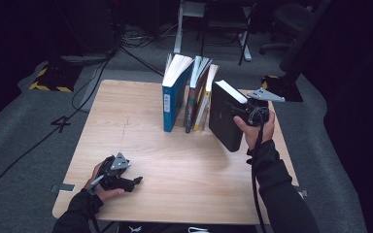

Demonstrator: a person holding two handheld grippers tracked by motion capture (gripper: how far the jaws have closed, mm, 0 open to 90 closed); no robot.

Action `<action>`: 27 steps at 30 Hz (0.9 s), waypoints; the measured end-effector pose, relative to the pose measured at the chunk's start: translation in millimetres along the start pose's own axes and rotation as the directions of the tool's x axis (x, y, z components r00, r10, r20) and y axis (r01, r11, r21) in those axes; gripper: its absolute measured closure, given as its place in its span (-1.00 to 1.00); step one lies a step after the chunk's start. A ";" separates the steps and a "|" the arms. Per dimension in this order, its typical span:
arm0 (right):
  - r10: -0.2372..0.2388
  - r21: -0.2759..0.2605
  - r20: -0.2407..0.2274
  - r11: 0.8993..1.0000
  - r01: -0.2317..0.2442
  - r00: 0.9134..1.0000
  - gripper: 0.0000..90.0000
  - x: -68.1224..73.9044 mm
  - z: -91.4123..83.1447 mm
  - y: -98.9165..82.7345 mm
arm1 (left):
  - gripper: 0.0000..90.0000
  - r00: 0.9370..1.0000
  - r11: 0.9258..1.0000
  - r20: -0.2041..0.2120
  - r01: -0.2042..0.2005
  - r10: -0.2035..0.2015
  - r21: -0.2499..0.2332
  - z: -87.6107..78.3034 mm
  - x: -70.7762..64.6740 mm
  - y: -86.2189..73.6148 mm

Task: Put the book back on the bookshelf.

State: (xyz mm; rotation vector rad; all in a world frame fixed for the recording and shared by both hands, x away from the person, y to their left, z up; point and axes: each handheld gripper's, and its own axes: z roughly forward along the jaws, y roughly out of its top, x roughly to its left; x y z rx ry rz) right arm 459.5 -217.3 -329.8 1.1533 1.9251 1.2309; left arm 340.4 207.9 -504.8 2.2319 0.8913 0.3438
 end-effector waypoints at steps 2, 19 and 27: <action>0.010 -0.001 0.021 1.000 -0.010 1.000 0.20 -1.4 5.2 2.2 | -0.62 1.000 1.000 0.000 0.000 0.000 -0.001 0.1 0.0 0.0; 0.062 -0.024 0.110 0.998 -0.060 0.992 0.20 -8.4 52.1 21.0 | -0.63 1.000 1.000 -0.004 0.006 -0.006 -0.003 1.9 -0.9 1.7; 0.090 -0.054 0.152 0.995 -0.082 0.984 0.20 -12.6 73.9 19.8 | -0.63 1.000 1.000 -0.005 0.007 -0.007 -0.002 2.0 -1.1 1.9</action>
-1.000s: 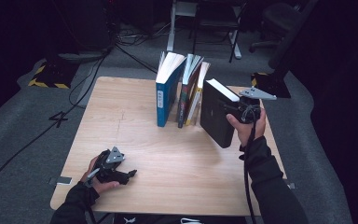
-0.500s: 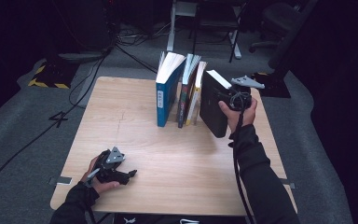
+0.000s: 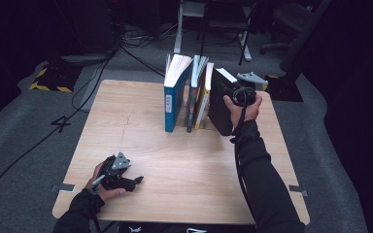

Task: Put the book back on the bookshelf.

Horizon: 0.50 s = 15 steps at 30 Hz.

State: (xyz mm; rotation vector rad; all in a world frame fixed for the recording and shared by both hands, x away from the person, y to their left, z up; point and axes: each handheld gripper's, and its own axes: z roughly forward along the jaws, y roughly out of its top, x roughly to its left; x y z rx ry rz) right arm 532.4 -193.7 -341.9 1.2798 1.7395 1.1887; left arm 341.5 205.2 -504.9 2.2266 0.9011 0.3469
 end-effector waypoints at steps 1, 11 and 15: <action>-0.006 -0.001 -0.003 1.000 0.006 1.000 0.19 -0.4 2.0 -1.3 | -0.63 1.000 1.000 0.000 0.001 -0.001 0.001 -0.1 -0.1 0.0; -0.030 -0.018 -0.013 0.999 0.030 0.999 0.18 -2.4 4.9 -18.4 | -0.63 1.000 1.000 -0.002 -0.003 0.003 0.001 -0.2 -0.1 0.0; -0.056 0.007 -0.022 0.998 0.056 0.998 0.17 -1.7 -1.3 -20.7 | -0.63 1.000 1.000 -0.002 -0.003 0.003 0.002 -0.2 -0.1 0.0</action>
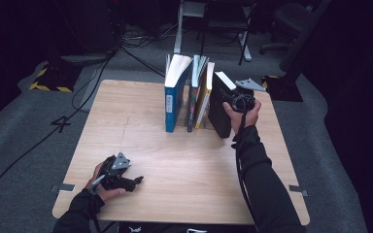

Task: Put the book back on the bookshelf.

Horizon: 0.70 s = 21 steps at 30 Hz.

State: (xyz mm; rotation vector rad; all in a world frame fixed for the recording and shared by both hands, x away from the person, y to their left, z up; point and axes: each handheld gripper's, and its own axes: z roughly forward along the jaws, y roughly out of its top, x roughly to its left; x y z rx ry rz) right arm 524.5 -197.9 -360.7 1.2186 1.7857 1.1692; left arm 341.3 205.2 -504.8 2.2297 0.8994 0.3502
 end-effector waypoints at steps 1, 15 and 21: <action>-0.010 0.012 -0.007 1.000 0.010 1.000 0.17 0.2 -2.2 -0.6 | -0.63 1.000 1.000 -0.001 0.000 0.000 0.000 -0.1 0.0 0.0; -0.060 0.081 -0.037 0.995 0.063 0.997 0.14 8.4 -33.9 -22.2 | -0.63 1.000 1.000 -0.003 0.003 -0.003 0.001 -0.3 -0.4 -0.3; -0.042 0.121 -0.087 0.991 0.052 0.995 0.06 -0.8 -34.4 -18.4 | -0.63 1.000 1.000 -0.004 0.003 -0.003 0.001 -0.3 -0.4 -0.3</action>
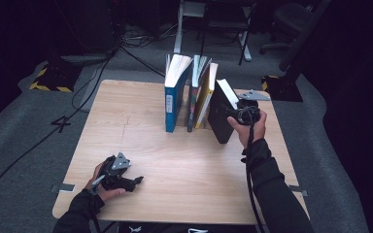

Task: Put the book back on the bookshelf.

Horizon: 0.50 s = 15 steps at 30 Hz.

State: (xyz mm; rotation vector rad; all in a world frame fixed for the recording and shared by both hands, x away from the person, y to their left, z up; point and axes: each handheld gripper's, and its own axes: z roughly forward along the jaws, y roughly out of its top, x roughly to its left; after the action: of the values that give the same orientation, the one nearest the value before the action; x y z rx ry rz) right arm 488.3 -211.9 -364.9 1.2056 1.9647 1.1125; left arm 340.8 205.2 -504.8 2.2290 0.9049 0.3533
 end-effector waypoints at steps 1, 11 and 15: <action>0.024 0.013 -0.024 1.000 -0.024 0.999 0.04 -4.9 1.8 1.4 | -0.63 1.000 1.000 0.000 0.001 -0.001 0.000 0.0 0.0 0.0; 0.032 0.032 -0.023 0.999 -0.031 0.999 0.02 -8.0 12.5 13.9 | -0.63 1.000 1.000 0.001 0.001 -0.001 0.000 0.0 0.0 0.0; -0.002 0.024 0.011 1.000 0.002 1.000 0.15 -7.1 12.1 19.1 | -0.63 1.000 1.000 0.001 0.000 0.000 0.000 0.0 0.0 0.0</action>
State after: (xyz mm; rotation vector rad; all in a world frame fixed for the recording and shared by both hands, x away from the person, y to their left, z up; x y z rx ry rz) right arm 509.1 -209.3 -353.9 1.2193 1.9754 1.0817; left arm 340.7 205.2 -504.8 2.2289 0.9049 0.3523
